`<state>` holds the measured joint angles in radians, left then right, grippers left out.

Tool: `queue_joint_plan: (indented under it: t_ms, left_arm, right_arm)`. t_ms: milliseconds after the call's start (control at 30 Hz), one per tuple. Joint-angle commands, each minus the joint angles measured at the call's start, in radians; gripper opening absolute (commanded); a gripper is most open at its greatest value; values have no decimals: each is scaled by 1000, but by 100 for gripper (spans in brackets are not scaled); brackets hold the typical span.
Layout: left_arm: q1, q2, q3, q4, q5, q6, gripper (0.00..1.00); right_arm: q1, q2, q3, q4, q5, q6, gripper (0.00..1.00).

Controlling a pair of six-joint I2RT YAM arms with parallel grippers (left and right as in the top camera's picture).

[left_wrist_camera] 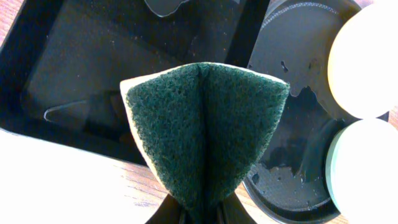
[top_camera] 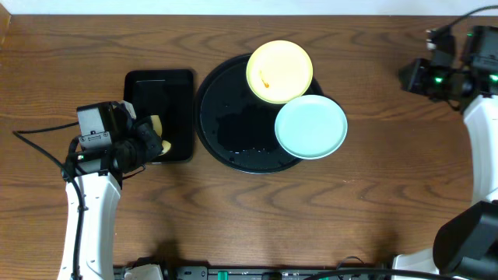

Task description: Clean dirty plates on tray and stack at the side

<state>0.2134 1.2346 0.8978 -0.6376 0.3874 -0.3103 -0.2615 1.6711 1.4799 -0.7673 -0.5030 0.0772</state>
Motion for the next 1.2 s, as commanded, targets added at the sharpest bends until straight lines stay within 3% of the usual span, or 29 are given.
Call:
queue_joint_plan:
  t_ms: [0,200,333,467,867,1167]
  left_arm:
    - [3,0,15,3,10,13,8]
    - [3,0,15,2,10,13,8]
    - [3,0,15,2,10,13,8]
    - [3,0,15,-6,10,13,13]
    - [3,0,15,-9,9,13,13]
    - [3,0,15,-10,10,13,13]
  right_arm:
    - [-45,5,-6,-33,-29,-34,17]
    - [28,5,-6,-171,-127,-192,47]
    - [170,5,-7,-191,-5,-205,52]
    - [342,7,-7,-188,115,-178,53]
    - [767,95,-7,-71,310,-107,50]
    - [935,265,-7,23,618,-22,37]
